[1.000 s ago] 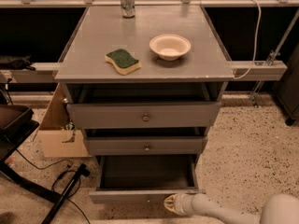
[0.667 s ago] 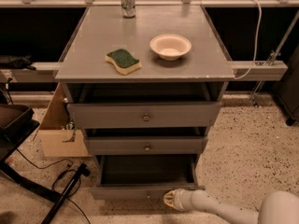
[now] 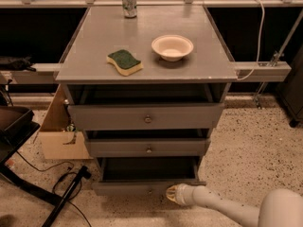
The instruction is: Close bottom drawer
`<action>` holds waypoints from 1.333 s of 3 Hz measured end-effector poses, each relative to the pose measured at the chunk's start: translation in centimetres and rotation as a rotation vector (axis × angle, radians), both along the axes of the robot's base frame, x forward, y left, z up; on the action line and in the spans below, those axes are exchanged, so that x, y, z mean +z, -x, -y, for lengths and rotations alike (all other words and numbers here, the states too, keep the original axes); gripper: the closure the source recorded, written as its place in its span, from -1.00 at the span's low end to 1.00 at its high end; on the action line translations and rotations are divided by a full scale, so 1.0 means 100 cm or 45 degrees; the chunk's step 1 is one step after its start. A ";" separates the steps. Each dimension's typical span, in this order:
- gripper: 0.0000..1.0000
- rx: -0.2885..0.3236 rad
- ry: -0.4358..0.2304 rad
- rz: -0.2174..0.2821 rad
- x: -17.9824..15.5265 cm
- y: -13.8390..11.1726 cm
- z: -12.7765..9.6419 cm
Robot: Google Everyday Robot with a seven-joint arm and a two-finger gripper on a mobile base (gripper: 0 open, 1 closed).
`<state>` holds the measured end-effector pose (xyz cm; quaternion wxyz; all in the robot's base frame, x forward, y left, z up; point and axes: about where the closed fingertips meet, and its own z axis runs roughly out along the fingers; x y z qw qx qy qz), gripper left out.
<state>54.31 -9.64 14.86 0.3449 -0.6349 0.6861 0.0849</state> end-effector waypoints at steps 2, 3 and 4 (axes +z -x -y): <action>0.65 -0.067 0.017 0.051 0.021 -0.043 0.003; 0.18 -0.071 0.017 0.048 0.020 -0.043 0.003; -0.44 -0.071 0.016 0.048 0.020 -0.043 0.003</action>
Offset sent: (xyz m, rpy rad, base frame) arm 0.0645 -0.0093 0.0329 -0.0306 -0.0482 -0.1037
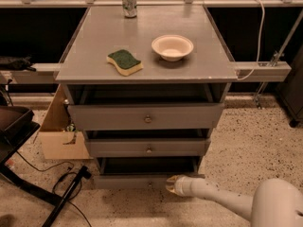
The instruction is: Close bottom drawer
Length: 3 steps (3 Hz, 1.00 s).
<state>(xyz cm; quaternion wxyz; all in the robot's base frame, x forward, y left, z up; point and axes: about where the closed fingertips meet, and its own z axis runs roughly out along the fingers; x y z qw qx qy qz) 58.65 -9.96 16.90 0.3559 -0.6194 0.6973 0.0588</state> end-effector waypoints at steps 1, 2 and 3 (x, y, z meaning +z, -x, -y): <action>-0.90 0.000 0.000 0.000 0.000 0.000 0.000; -1.00 0.000 0.000 0.000 0.000 0.000 0.000; -1.00 0.000 0.000 0.000 0.000 0.000 0.000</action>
Offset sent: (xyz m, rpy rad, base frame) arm 0.0000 0.0000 0.0000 0.0000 0.0000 0.0000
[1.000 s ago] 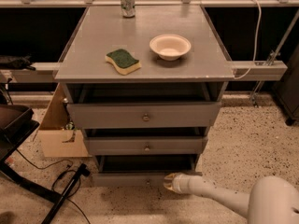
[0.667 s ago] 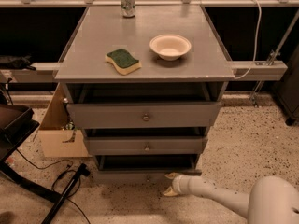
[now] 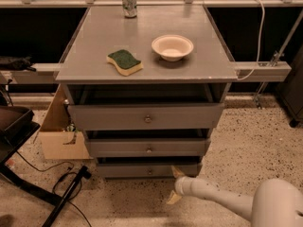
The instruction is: Close bottom drawer
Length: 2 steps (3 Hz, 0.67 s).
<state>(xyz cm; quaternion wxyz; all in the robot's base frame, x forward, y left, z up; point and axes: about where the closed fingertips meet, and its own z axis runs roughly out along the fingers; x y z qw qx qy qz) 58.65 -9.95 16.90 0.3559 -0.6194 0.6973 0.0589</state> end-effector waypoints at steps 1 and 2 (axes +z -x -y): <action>-0.62 0.000 0.000 0.000 0.000 0.000 0.000; -0.16 0.008 0.029 0.032 0.008 0.002 0.003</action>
Offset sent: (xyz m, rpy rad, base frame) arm -0.0118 -0.0060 0.0327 -0.0812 -0.0849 0.0134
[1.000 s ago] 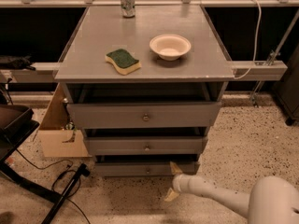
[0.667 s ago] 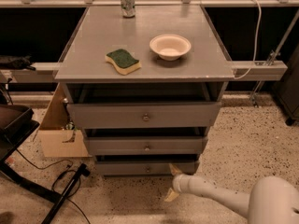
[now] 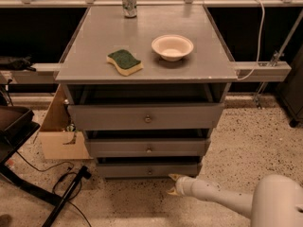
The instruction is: Close bottom drawer
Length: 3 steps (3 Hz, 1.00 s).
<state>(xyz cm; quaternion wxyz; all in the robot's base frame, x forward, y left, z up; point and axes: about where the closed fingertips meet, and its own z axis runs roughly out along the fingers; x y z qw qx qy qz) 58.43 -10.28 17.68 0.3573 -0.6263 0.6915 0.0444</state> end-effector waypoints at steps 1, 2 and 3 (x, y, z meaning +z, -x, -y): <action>0.31 0.010 0.073 0.067 0.031 0.008 0.021; 0.92 0.025 0.221 0.219 0.104 0.005 0.056; 1.00 0.023 0.325 0.389 0.172 0.001 0.062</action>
Offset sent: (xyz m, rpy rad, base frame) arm -0.1216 -0.0247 0.1667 -0.2440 -0.1980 0.0860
